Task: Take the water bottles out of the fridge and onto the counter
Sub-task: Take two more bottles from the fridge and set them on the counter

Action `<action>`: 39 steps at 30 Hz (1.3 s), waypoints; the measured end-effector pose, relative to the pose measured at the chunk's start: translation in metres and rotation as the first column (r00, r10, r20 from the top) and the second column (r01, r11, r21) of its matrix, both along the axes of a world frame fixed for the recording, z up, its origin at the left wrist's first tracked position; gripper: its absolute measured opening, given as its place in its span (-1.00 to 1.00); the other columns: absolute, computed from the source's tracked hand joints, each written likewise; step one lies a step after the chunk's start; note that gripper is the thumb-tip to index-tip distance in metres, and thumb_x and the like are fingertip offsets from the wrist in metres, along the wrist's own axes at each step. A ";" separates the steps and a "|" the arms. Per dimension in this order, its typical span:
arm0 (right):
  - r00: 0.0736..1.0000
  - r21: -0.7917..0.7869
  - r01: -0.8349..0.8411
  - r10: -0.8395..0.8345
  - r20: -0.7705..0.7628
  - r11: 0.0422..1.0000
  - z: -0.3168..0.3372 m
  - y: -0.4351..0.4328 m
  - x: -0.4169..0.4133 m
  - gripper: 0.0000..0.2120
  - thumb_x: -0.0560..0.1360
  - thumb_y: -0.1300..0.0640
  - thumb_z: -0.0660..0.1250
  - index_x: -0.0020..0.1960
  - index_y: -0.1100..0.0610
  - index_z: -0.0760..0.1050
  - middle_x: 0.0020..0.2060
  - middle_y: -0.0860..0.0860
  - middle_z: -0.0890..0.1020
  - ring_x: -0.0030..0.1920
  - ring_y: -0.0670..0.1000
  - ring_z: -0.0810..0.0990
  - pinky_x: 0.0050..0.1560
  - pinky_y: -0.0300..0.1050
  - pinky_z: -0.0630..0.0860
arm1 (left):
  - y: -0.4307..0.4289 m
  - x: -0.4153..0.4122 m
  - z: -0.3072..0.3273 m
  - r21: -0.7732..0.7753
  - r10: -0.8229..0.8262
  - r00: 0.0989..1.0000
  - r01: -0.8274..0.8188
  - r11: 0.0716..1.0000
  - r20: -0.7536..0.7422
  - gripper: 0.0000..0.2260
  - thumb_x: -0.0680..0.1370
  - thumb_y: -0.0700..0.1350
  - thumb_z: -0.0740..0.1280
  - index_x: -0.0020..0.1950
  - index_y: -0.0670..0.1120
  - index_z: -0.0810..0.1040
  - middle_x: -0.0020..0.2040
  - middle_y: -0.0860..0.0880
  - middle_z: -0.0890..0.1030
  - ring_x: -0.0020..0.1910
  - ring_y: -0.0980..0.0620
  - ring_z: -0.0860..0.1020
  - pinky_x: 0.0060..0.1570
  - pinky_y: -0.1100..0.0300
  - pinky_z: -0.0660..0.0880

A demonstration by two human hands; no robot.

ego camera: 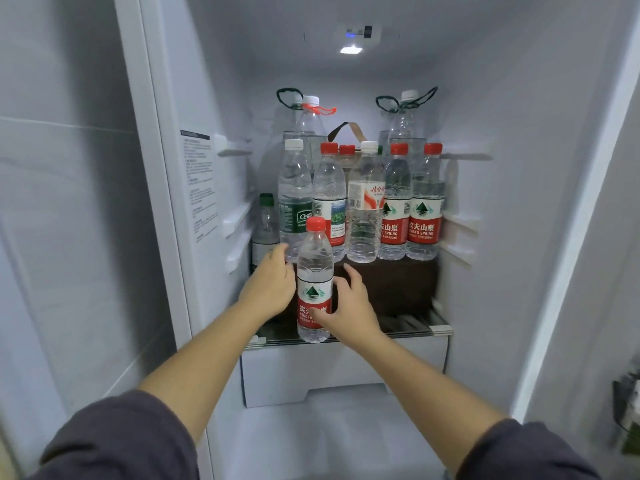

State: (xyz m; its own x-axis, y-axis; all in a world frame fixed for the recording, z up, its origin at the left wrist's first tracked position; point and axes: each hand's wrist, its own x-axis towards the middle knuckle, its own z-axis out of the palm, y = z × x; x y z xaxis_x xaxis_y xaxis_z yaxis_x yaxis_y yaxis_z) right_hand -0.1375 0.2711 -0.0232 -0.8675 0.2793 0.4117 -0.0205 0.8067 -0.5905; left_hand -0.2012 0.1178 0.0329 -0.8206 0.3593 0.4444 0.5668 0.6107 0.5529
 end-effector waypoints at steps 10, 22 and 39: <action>0.996 -0.425 -0.082 0.091 -0.001 0.901 -0.008 -0.011 -0.016 -0.44 0.34 0.02 0.57 0.22 0.00 0.36 0.15 -0.04 0.58 0.16 -0.02 0.57 0.08 -0.15 0.54 | -0.005 0.002 -0.039 -0.243 0.067 0.980 -0.112 0.964 -0.187 -0.23 0.44 -0.35 0.32 0.57 -0.05 0.08 0.56 0.04 0.12 0.47 -0.04 0.28 0.30 -0.02 0.42; 0.970 -0.364 0.235 -0.242 0.027 0.901 0.005 0.082 0.026 -0.48 0.33 0.00 0.59 0.10 -0.08 0.33 0.12 -0.04 0.60 0.17 0.06 0.58 0.08 -0.02 0.52 | -0.003 0.001 -0.051 -0.267 0.094 0.978 -0.143 0.953 -0.189 -0.16 0.44 -0.32 0.34 0.60 -0.07 -0.05 0.61 0.01 -0.03 0.47 -0.06 0.26 0.28 0.05 0.45; 0.949 -0.476 0.101 -0.229 -0.219 0.873 0.085 0.082 0.002 -0.69 0.43 0.07 0.49 0.08 -0.03 0.44 -0.09 -0.15 0.57 -0.06 -0.13 0.56 -0.22 -0.28 0.35 | 0.000 -0.002 -0.048 -0.336 0.141 0.970 -0.202 0.920 -0.197 -0.24 0.47 -0.34 0.27 0.60 -0.05 0.02 0.60 0.05 0.00 -0.08 0.00 0.51 -0.21 0.20 0.44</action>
